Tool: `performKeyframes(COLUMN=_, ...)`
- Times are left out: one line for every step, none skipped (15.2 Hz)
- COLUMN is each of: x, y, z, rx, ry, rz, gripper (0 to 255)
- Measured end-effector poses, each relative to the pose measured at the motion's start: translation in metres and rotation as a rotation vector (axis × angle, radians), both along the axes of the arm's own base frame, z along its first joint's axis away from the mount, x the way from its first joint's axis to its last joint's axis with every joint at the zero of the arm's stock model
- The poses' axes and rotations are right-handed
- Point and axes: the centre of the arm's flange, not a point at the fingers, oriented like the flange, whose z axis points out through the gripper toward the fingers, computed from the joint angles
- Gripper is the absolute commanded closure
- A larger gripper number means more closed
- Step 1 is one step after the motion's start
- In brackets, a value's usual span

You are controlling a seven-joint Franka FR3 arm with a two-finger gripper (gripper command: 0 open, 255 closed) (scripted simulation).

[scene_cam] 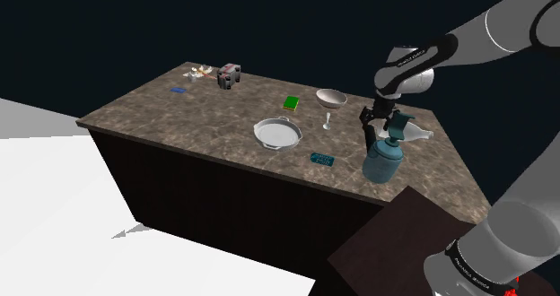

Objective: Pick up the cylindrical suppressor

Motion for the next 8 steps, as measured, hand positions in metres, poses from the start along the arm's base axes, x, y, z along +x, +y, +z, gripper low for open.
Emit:
performKeyframes(x=0.003, y=-0.008, z=-0.010, rx=-0.002, ry=0.001, rz=-0.019, gripper=0)
performKeyframes(x=0.008, y=-0.017, z=-0.020, rx=-0.004, ry=0.001, rz=-0.037, gripper=0)
performKeyframes(x=0.009, y=-0.028, z=-0.029, rx=-0.006, ry=0.002, rz=-0.055, gripper=0)
performKeyframes(x=0.013, y=-0.035, z=-0.037, rx=-0.008, ry=0.003, rz=-0.074, gripper=0)
performKeyframes(x=0.015, y=-0.043, z=-0.048, rx=-0.010, ry=0.003, rz=-0.092, gripper=0)
performKeyframes(x=0.017, y=-0.053, z=-0.058, rx=-0.013, ry=0.004, rz=-0.110, gripper=0)
performKeyframes(x=0.021, y=-0.062, z=-0.068, rx=-0.014, ry=0.005, rz=-0.129, gripper=0)
performKeyframes(x=0.020, y=-0.072, z=-0.074, rx=-0.016, ry=0.006, rz=-0.147, gripper=0)
